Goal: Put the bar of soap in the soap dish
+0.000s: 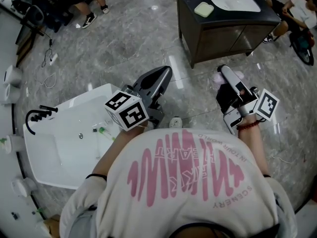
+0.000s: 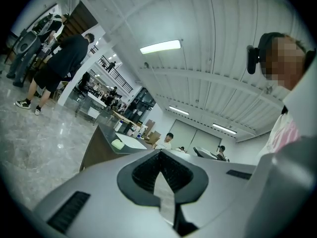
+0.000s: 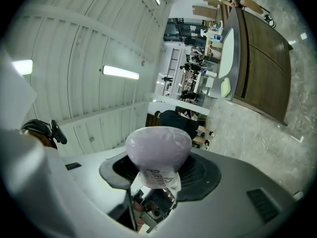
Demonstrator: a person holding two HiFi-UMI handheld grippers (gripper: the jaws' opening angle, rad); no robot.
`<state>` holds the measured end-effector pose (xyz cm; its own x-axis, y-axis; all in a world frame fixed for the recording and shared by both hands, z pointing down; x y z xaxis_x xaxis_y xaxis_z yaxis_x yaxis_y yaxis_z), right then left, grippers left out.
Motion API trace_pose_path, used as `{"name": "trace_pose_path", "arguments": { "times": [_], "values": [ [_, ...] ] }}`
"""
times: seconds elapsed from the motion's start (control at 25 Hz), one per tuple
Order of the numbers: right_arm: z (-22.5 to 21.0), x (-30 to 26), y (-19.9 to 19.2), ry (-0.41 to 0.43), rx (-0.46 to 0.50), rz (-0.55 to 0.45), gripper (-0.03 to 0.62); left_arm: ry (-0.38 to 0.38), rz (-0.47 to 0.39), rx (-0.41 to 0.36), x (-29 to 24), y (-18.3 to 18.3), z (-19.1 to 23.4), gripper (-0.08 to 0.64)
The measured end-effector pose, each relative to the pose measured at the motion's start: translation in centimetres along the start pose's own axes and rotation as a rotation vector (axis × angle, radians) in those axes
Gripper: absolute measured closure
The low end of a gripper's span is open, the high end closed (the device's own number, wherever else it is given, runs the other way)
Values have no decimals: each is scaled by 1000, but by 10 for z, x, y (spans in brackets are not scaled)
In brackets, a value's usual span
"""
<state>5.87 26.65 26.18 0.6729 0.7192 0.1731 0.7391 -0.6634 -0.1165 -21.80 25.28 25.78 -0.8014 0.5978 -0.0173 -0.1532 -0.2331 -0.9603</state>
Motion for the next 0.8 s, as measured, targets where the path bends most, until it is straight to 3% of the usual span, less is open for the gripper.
{"name": "trace_pose_path", "arguments": {
  "times": [0.6, 0.8],
  "values": [
    [-14, -63, 25, -22, 15, -71, 376, -61, 42, 10, -37, 16, 80, 560],
    [-21, -76, 42, -35, 11, -91, 376, -48, 0, 42, -54, 21, 104, 560]
  ]
}}
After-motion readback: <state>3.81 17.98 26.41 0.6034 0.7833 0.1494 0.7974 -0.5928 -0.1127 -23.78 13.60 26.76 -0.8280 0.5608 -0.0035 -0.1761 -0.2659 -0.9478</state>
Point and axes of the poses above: the fingertips, and each gripper's own axes: x backward along the fingers, z to its left, y out of its top, the point moved 8 cm from there along x, backward along the fingers, and after that the axes turned 15 degrees about -x, right-handed, at the moved point
